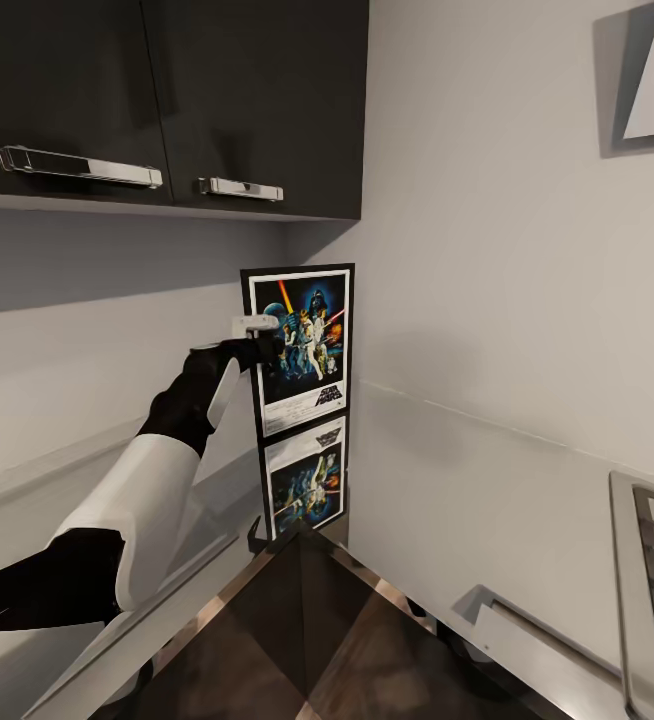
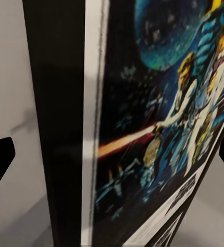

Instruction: Pick up the poster from the kitchen countertop and hang it on one of the wall nails in the kitchen.

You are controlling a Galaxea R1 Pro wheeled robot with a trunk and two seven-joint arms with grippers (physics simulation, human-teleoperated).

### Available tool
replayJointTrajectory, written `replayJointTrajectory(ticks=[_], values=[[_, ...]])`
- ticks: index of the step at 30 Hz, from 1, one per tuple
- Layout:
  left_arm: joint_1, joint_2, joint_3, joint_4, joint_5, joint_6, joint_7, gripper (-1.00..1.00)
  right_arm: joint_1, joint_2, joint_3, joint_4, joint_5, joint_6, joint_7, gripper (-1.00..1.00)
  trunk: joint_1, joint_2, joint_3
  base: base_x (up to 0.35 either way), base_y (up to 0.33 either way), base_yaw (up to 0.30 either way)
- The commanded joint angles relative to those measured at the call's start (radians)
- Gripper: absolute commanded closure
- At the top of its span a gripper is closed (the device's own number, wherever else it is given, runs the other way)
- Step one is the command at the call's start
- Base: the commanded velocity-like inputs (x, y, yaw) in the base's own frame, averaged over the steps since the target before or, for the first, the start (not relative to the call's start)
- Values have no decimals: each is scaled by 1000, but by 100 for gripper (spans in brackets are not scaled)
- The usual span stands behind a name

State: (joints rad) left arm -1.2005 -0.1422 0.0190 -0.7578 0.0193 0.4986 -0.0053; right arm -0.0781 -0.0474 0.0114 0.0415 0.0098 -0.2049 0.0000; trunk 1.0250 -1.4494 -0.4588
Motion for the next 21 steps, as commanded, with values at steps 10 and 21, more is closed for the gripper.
replayJointTrajectory(ticks=[10, 21], values=[[-8, 10, -1, 19, 1, 8, -1, -100, -2, 0, 1, 4, 1, -7, 0, -100, 0, -1, -1, 0, 0, 0], [-105, 25, -2, 162, 2, 8, -1, -100, -2, 0, 1, 3, 1, -8, 0, -100, 0, -1, -1, 0, 0, 0]])
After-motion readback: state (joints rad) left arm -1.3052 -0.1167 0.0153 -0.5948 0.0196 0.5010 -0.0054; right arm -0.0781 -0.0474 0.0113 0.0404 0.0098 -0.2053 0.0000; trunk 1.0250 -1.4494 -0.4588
